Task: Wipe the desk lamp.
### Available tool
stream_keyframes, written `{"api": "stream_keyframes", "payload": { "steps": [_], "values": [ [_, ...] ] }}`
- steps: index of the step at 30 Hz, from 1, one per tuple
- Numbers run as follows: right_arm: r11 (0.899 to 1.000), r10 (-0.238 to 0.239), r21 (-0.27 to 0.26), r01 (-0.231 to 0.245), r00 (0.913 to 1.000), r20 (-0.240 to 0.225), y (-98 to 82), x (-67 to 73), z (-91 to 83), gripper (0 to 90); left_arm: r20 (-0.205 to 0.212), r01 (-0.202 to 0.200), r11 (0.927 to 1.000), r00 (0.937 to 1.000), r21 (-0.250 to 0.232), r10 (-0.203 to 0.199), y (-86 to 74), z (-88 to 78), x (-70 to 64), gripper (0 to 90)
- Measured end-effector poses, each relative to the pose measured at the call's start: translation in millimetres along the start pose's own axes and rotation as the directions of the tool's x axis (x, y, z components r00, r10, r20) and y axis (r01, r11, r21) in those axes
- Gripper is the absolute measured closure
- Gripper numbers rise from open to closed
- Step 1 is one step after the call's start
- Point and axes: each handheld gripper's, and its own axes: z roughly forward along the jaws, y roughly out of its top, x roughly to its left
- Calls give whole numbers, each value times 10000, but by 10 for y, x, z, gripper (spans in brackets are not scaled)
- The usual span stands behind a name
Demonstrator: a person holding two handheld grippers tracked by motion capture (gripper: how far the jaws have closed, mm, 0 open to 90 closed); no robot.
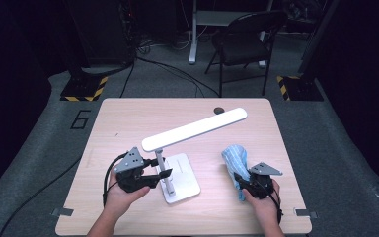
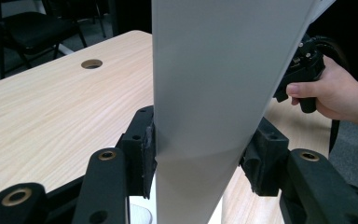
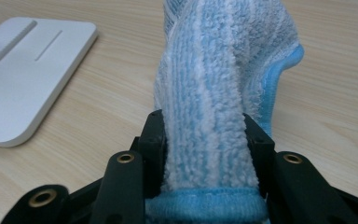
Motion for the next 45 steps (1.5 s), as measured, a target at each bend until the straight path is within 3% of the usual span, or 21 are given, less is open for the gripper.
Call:
{"api": "stream_keyframes", "payload": {
  "steps": [4,11,26,34,38,42,45],
  "values": [
    [9999,-148,8,149,9995,-285,24,89,17,600,-105,-57,9999,9999,-106,56,-7,5,-14,520],
    [9982,-588,68,594,9954,-754,54,306,57,599,85,-156,9998,9998,-103,157,3,45,-58,522],
    [9878,-1529,11,1557,9715,-1810,78,745,135,596,332,-57,10000,9994,-24,57,49,126,-109,510],
    [9876,-1457,249,1550,9639,-2228,121,895,174,595,665,40,10000,9978,-50,-36,118,69,-87,492],
    [9854,-1486,452,1639,9595,-2394,142,976,212,593,778,110,9993,9969,-352,-83,199,2,-73,490],
    [9759,-1911,558,2111,9493,-2495,176,1043,246,590,827,178,9996,9964,-202,-161,252,-16,-72,490],
    [9779,-1713,739,1958,9518,-2545,185,1095,275,586,962,372,9992,9947,-162,-355,263,-14,-67,484]
  ]
}}
